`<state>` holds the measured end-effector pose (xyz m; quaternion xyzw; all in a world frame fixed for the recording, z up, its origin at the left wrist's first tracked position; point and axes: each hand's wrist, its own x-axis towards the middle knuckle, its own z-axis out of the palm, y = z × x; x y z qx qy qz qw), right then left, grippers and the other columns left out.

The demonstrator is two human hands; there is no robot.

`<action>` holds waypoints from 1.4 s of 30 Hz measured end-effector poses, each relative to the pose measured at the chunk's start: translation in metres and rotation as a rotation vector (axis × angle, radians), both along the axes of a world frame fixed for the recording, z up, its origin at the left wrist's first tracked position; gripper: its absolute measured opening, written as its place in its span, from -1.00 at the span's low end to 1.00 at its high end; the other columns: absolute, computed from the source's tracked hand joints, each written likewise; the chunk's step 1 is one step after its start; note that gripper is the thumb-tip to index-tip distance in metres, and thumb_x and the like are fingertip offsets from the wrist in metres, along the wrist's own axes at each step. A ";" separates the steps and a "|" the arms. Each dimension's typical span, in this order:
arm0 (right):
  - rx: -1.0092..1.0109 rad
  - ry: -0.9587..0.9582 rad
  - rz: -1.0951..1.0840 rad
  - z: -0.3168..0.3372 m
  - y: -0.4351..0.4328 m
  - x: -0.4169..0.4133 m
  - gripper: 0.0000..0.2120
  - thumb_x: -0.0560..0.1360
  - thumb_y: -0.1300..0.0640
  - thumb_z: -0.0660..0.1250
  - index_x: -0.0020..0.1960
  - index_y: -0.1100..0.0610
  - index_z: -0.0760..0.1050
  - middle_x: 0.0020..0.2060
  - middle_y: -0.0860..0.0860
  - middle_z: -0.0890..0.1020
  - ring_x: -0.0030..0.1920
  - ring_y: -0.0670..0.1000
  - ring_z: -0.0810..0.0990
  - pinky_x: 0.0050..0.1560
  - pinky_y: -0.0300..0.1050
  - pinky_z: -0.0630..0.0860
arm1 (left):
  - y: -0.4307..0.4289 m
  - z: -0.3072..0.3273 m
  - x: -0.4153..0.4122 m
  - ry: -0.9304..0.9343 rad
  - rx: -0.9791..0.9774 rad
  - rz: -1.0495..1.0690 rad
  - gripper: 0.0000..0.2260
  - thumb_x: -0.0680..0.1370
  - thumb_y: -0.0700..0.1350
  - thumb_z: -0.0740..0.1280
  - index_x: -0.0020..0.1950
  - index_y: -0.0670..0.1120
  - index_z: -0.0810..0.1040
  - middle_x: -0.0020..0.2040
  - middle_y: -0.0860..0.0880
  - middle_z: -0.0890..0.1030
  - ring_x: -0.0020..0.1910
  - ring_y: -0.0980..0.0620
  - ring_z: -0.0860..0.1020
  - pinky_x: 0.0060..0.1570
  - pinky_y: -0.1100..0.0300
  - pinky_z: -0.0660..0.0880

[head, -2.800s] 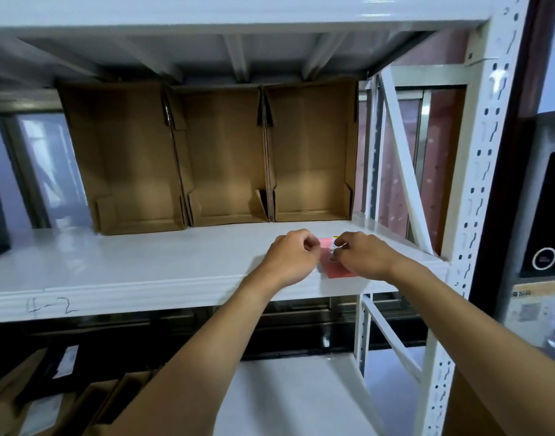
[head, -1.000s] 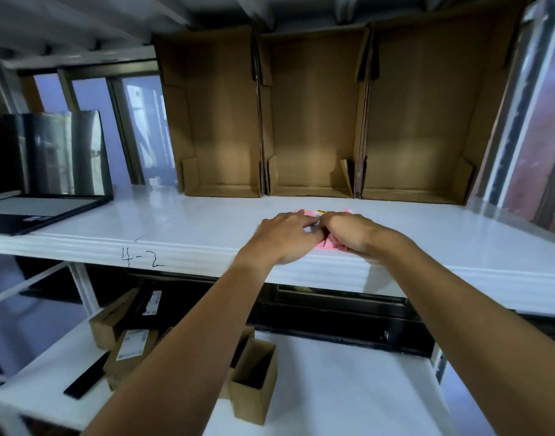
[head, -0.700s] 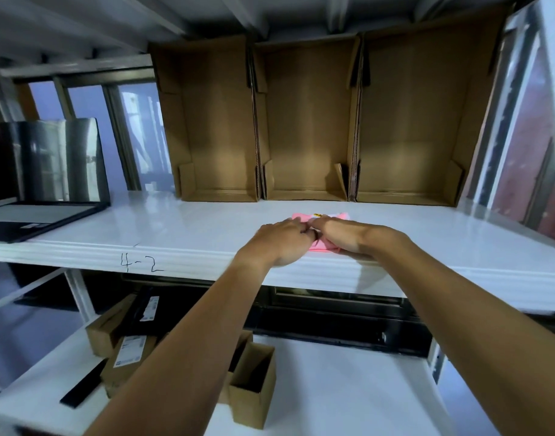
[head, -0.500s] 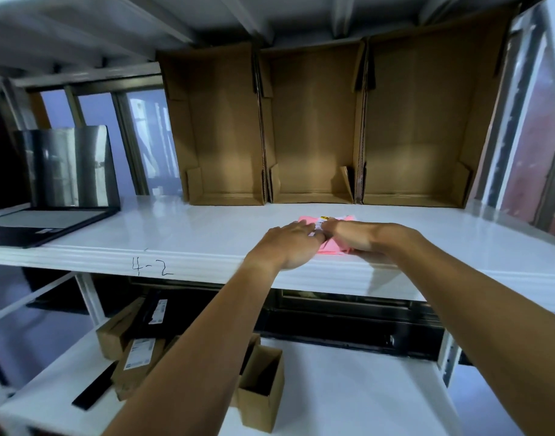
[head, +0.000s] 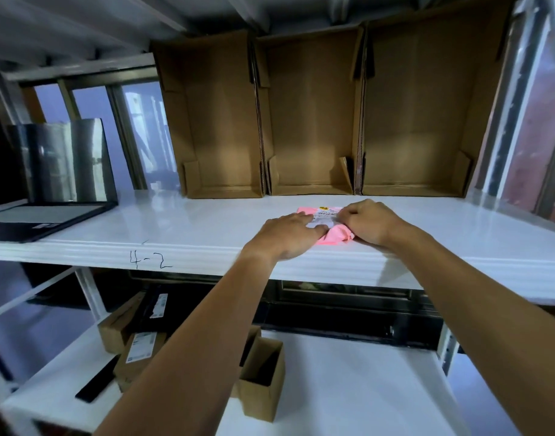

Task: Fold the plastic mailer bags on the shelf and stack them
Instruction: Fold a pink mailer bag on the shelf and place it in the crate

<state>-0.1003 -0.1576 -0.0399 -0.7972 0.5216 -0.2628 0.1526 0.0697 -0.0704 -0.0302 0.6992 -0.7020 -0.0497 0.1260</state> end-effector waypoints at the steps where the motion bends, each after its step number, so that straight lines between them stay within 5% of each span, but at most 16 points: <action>1: -0.018 0.024 -0.001 0.000 0.001 0.001 -0.66 0.61 -0.09 0.16 0.16 0.01 0.65 0.20 0.06 0.64 0.12 0.11 0.55 0.16 -0.02 0.49 | 0.000 -0.001 0.000 0.000 -0.007 0.002 -0.46 0.67 0.26 0.01 0.62 0.11 0.19 0.63 0.07 0.14 0.59 -0.02 0.14 0.47 0.09 0.11; 7: -0.035 0.108 0.044 0.002 -0.002 0.003 -0.58 0.66 -0.09 0.09 0.49 -0.06 0.37 0.50 0.00 0.38 0.47 0.13 0.33 0.45 0.01 0.27 | 0.002 0.000 -0.003 0.013 -0.017 0.008 -0.44 0.65 0.32 -0.06 0.60 0.14 0.20 0.63 0.06 0.17 0.58 -0.05 0.18 0.45 0.06 0.14; 11: 0.001 0.220 0.067 -0.001 -0.009 0.007 -0.57 0.67 -0.11 0.02 0.52 -0.13 0.30 0.52 -0.01 0.34 0.46 0.16 0.32 0.43 0.05 0.28 | 0.006 0.004 -0.006 0.002 0.002 -0.030 -0.52 0.69 0.23 -0.08 0.60 0.17 0.17 0.63 0.03 0.15 0.59 -0.03 0.15 0.45 0.08 0.13; 18: 0.055 0.432 0.118 -0.001 -0.016 0.013 -0.64 0.66 0.10 0.07 0.41 0.15 0.38 0.38 0.13 0.41 0.37 0.18 0.41 0.35 0.10 0.37 | -0.001 0.002 -0.002 0.011 0.061 -0.010 -0.45 0.68 0.24 -0.03 0.64 0.08 0.05 0.66 0.03 0.01 0.62 0.01 0.02 0.51 0.09 0.00; 27: -0.024 0.585 0.085 0.000 -0.013 0.017 -0.58 0.66 0.00 0.06 0.46 0.12 0.33 0.41 0.16 0.36 0.39 0.19 0.37 0.37 0.18 0.36 | -0.027 -0.010 0.006 -0.058 0.095 0.068 -0.40 0.68 0.19 -0.11 0.66 -0.04 -0.06 0.66 0.01 -0.09 0.62 0.09 -0.14 0.57 0.02 -0.15; 30: -0.008 0.625 0.045 0.000 -0.012 0.017 -0.42 0.57 -0.12 -0.02 0.52 0.08 0.26 0.48 0.14 0.29 0.47 0.19 0.29 0.42 0.21 0.27 | -0.026 -0.009 0.006 -0.033 0.076 0.059 -0.41 0.68 0.18 -0.09 0.66 -0.03 -0.03 0.66 0.01 -0.04 0.63 0.05 -0.09 0.56 0.01 -0.10; 33: 0.009 0.572 0.031 0.000 -0.010 0.017 -0.39 0.53 -0.13 -0.04 0.51 0.08 0.27 0.44 0.13 0.34 0.43 0.18 0.33 0.38 0.19 0.27 | -0.024 -0.008 0.006 -0.022 0.023 0.063 -0.43 0.67 0.18 -0.05 0.64 -0.02 0.08 0.64 -0.03 0.10 0.61 -0.02 0.07 0.53 -0.01 0.04; 37: -0.017 0.332 0.045 0.002 0.000 0.012 -0.73 0.64 -0.01 0.00 0.10 0.07 0.43 0.09 0.07 0.53 0.12 0.14 0.50 0.20 0.13 0.45 | -0.017 -0.006 0.003 0.038 -0.040 0.079 -0.50 0.63 0.21 0.07 0.51 0.03 0.35 0.48 -0.06 0.41 0.41 -0.11 0.39 0.36 0.03 0.31; 40: 0.098 -0.095 0.054 0.006 0.015 0.010 -0.50 0.58 -0.27 -0.06 0.07 0.00 0.52 0.02 0.02 0.63 0.08 0.09 0.58 0.24 0.14 0.49 | -0.017 -0.006 0.005 0.124 -0.109 0.085 -0.57 0.57 0.29 0.15 0.28 0.08 0.54 0.26 -0.02 0.58 0.18 -0.10 0.52 0.16 0.06 0.46; 42: 0.077 -0.157 0.038 0.009 0.027 0.009 -0.41 0.58 -0.36 -0.06 0.23 -0.02 0.54 0.13 0.00 0.62 0.16 0.06 0.54 0.27 0.05 0.42 | -0.019 -0.007 0.007 0.199 -0.143 0.105 -0.60 0.52 0.31 0.20 0.14 0.08 0.59 0.17 0.01 0.61 0.12 -0.09 0.54 0.06 0.07 0.47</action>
